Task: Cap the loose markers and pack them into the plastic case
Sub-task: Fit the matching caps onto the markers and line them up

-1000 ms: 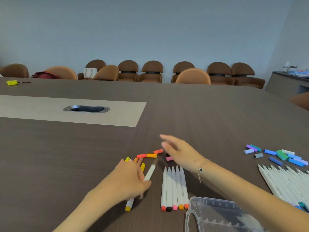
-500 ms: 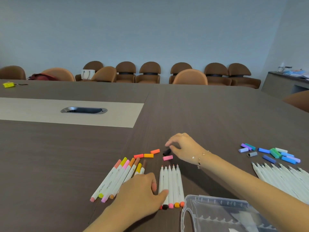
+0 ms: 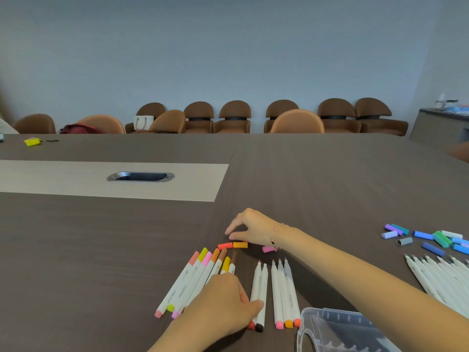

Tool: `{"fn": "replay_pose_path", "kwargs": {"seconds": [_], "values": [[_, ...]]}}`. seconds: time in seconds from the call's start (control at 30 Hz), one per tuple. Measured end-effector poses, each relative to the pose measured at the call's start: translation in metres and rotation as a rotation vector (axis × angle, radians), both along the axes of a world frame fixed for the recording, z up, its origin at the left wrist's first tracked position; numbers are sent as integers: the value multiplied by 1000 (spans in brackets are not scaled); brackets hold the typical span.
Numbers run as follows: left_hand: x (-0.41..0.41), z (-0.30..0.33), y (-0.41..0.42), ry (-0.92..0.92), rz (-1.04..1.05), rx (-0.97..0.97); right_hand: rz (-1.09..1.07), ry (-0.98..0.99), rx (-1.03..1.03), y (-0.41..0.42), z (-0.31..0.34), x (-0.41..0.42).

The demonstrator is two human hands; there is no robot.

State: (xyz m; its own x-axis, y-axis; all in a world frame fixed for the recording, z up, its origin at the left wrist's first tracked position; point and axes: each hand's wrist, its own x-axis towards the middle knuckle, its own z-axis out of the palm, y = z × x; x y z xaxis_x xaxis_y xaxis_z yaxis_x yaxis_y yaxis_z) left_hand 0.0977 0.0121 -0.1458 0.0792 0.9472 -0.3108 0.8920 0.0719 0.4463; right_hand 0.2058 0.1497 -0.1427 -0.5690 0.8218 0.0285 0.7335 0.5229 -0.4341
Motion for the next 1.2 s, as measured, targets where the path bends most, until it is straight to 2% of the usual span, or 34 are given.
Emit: {"fn": "replay_pose_path", "kwargs": {"seconds": [0.33,0.5,0.63,0.7,0.77,0.87,0.9,1.0,1.07,1.2], "values": [[-5,9,0,-39,-24,-96,134,8,-80,0,-4,-6],[-19,33,-4,-76,-53,-46,116,-8,-71,4,0,-1],[-36,51,-7,20,-140,-31,79,-58,-32,8,2,13],[-46,55,-4,6,-123,-57,18,-29,-49,13,2,24],[-55,58,-2,-19,-78,-53,-46,66,-74,14,2,35],[-58,59,2,-108,-28,-30,-177,404,-140,3,7,48],[-54,59,2,-153,-27,-18,-218,556,-234,-3,9,51],[-44,58,1,-260,-50,22,-271,1027,-691,-27,16,59],[-41,56,0,-315,-57,49,-294,1117,-805,-40,17,66],[-39,56,-1,-323,-58,67,-289,1088,-785,-57,19,70]]}}
